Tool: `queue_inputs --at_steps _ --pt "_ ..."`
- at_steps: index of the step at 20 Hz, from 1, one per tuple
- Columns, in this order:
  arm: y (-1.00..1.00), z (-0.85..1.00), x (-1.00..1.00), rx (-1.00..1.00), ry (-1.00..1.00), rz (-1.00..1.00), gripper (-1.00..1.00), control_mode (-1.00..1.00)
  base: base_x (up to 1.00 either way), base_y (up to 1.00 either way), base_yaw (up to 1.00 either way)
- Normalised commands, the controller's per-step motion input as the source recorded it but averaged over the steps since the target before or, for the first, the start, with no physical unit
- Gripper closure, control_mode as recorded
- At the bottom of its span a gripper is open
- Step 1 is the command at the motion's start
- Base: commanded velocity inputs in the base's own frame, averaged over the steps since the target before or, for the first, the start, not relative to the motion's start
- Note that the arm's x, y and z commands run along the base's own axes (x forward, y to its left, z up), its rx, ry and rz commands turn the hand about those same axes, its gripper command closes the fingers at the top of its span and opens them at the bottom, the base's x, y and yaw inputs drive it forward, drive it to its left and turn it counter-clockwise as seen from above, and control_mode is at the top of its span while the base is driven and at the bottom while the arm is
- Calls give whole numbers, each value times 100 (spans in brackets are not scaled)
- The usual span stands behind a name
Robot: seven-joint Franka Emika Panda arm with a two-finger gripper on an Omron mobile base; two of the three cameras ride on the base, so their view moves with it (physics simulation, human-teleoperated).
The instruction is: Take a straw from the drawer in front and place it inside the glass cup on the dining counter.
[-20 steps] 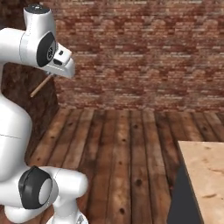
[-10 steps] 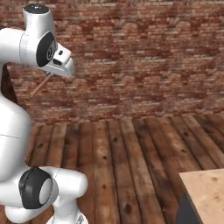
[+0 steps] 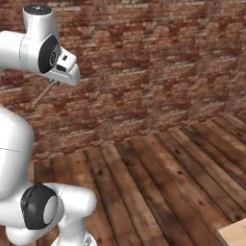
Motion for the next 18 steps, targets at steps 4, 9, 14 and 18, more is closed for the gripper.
queue_inputs --at_steps 4,9,14,18 --pt "0 0 0 0 0 0 100 100 100 34 -63" --pt "0 0 0 0 0 0 100 100 86 25 -73" --pt "0 0 0 0 0 0 100 100 73 21 -78" --pt "0 0 0 0 0 0 100 100 71 17 -78"
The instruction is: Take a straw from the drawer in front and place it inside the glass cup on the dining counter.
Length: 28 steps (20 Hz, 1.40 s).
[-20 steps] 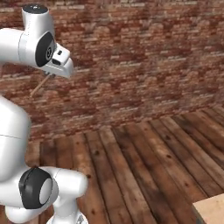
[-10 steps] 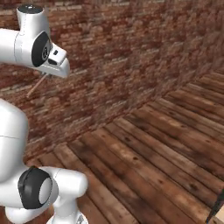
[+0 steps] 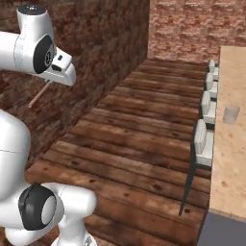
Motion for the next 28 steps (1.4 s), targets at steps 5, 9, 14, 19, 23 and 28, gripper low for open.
queue_inputs --at_steps 5,9,14,19,23,28 --pt "0 0 0 0 0 0 100 100 65 11 -79" --pt "0 0 0 0 0 0 100 100 59 24 -80" --pt "0 0 0 0 0 0 100 100 38 42 -78" --pt "0 0 0 0 0 0 100 100 9 58 -69" --pt "0 0 0 0 0 0 100 100 0 69 -62" --pt "0 0 0 0 0 0 100 100 -24 77 -61"
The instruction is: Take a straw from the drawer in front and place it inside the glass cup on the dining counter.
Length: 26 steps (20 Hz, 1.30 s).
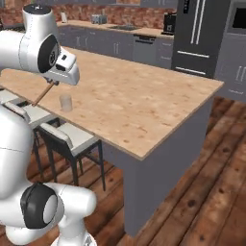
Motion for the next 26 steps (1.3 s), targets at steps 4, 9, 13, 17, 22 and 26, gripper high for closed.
queue_inputs --at_steps 4,9,13,17,22,26 --pt "0 0 0 0 0 0 100 100 -28 98 -58" --pt "0 0 0 0 0 0 100 100 -8 100 -41" --pt "0 0 0 0 0 0 100 100 0 100 -22" --pt "0 0 0 0 0 0 100 100 5 99 -16" --pt "0 0 0 0 0 0 100 100 4 79 -9" --pt "0 0 0 0 0 0 100 100 9 78 -5"
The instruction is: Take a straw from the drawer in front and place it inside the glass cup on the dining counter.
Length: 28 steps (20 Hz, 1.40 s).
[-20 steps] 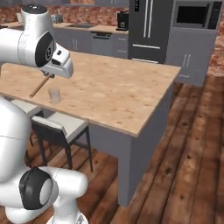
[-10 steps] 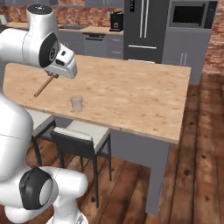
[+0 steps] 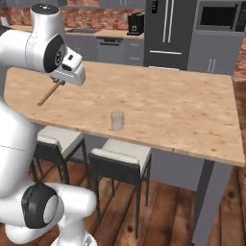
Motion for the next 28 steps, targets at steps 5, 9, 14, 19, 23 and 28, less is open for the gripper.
queue_inputs --at_steps 5,9,14,19,23,28 --pt "0 0 0 0 0 0 100 100 39 73 -4" --pt "0 0 0 0 0 0 100 100 96 20 -1" --pt "0 0 0 0 0 0 100 100 96 -7 0" --pt "0 0 0 0 0 0 100 100 52 -44 0" --pt "0 0 0 0 0 0 100 100 39 -48 0" --pt "-55 0 23 12 0 3 100 -100 6 -9 0"
